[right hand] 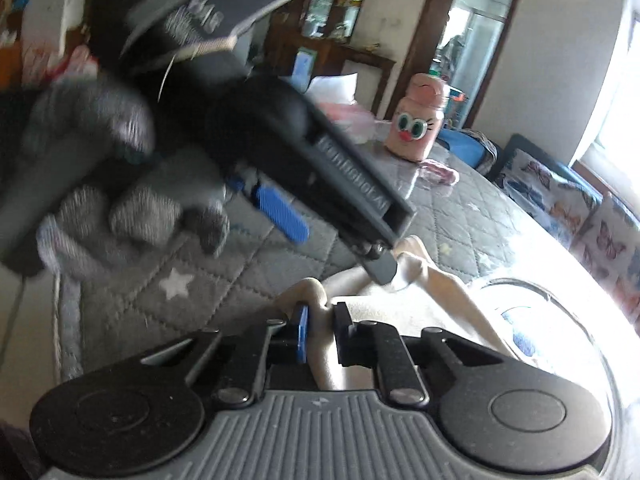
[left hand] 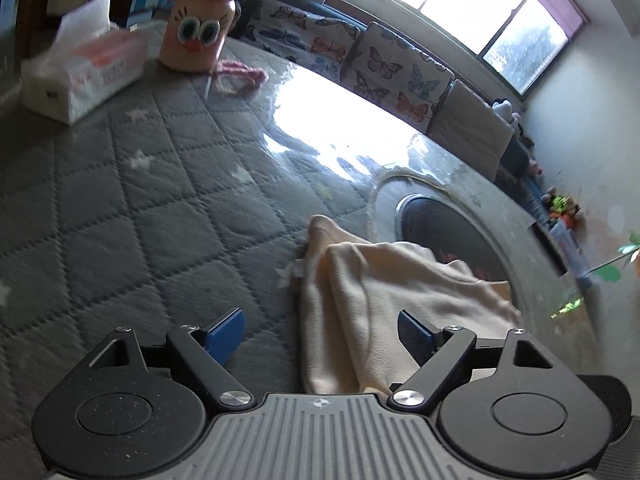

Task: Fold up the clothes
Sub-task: 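Grasp the cream shirt bundle edge with the left gripper and lift it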

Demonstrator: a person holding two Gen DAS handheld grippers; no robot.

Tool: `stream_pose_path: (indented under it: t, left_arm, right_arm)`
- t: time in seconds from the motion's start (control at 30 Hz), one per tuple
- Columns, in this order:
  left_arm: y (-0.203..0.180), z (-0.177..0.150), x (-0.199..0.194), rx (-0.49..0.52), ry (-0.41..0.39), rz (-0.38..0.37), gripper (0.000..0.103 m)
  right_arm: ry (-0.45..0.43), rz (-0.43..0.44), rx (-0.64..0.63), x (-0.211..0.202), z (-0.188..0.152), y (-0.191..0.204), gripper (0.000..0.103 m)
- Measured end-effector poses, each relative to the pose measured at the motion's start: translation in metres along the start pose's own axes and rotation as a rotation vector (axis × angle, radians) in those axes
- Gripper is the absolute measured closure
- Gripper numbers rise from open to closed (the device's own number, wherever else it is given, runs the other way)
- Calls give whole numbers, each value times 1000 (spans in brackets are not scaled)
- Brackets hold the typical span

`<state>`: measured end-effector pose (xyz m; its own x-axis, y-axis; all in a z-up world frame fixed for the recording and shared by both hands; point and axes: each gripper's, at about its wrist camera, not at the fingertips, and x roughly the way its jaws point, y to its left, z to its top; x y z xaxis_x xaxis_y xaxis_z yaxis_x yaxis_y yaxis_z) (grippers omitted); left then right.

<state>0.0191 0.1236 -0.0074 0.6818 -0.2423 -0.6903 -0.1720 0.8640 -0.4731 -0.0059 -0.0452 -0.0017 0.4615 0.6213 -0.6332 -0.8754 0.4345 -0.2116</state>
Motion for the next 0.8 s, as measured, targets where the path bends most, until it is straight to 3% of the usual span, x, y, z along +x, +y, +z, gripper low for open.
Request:
stream_pose_path:
  t: [0.33, 0.47, 0.57, 0.63, 0.73, 0.8]
  left_arm:
    - [-2, 9, 15, -147, 43, -102, 18]
    - [-5, 9, 20, -169, 71, -139, 24]
    - [-5, 9, 26, -185, 96, -155, 42]
    - [-4, 7, 31, -196, 117, -162, 70]
    - [1, 5, 36, -215, 127, -172, 82]
    - [1, 5, 35, -207, 124, -170, 84]
  right_arm:
    - [-67, 21, 101, -17, 2, -20, 93]
    - [-97, 23, 127, -27, 0, -29, 93]
    - [-104, 32, 136, -30, -2, -32, 93]
    - [-104, 43, 143, -32, -4, -34, 93]
    - [-103, 59, 163, -36, -8, -39, 93]
    - [-101, 69, 177, -39, -10, -42, 92]
